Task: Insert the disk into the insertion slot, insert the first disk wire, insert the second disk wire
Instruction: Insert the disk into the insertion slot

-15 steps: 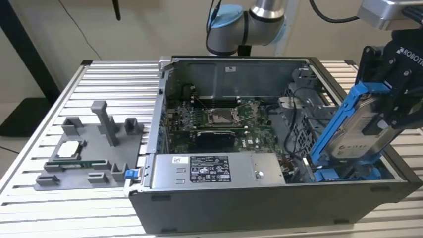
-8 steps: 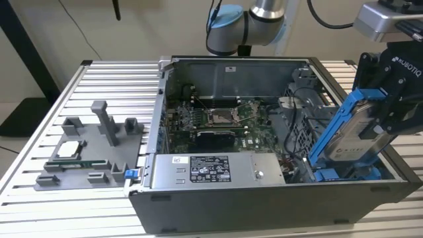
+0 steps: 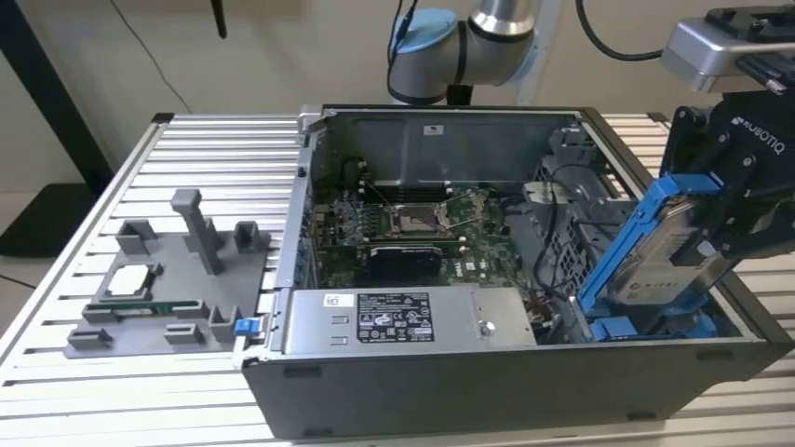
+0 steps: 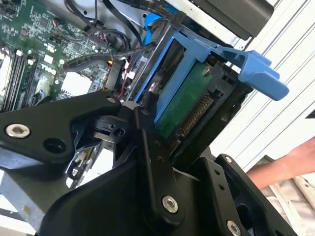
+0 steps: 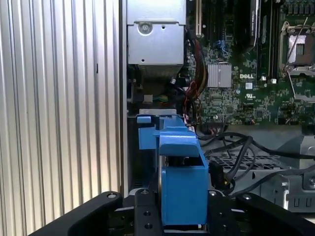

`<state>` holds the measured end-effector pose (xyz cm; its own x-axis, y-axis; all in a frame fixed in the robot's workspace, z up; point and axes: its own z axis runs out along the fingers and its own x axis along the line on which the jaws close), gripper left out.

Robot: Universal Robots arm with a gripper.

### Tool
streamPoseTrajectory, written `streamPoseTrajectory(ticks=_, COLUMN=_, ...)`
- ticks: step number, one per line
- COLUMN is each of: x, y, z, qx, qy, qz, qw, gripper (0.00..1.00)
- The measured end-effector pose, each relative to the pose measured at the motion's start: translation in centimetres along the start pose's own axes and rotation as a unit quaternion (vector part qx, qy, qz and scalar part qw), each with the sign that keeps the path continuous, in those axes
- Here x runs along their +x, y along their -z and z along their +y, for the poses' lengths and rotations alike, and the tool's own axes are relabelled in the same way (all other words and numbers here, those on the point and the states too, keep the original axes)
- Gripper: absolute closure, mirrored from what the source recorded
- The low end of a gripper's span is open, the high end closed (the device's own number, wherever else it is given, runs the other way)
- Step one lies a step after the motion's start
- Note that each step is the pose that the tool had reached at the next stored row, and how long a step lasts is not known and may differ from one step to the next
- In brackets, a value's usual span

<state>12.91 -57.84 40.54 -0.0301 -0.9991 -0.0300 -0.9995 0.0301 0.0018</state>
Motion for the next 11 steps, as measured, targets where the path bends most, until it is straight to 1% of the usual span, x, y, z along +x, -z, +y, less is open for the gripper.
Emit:
streamPoseTrajectory(ticks=2, x=0.00, y=-0.29, z=-0.01, qx=0.0003, qy=0.000, qz=-0.0011, qw=1.0000, gripper=1.00)
streamPoseTrajectory(ticks=11, x=-0.05, y=-1.93, z=-0.02, qx=0.0004, qy=-0.001, qz=-0.0011, qw=1.0000, gripper=1.00)
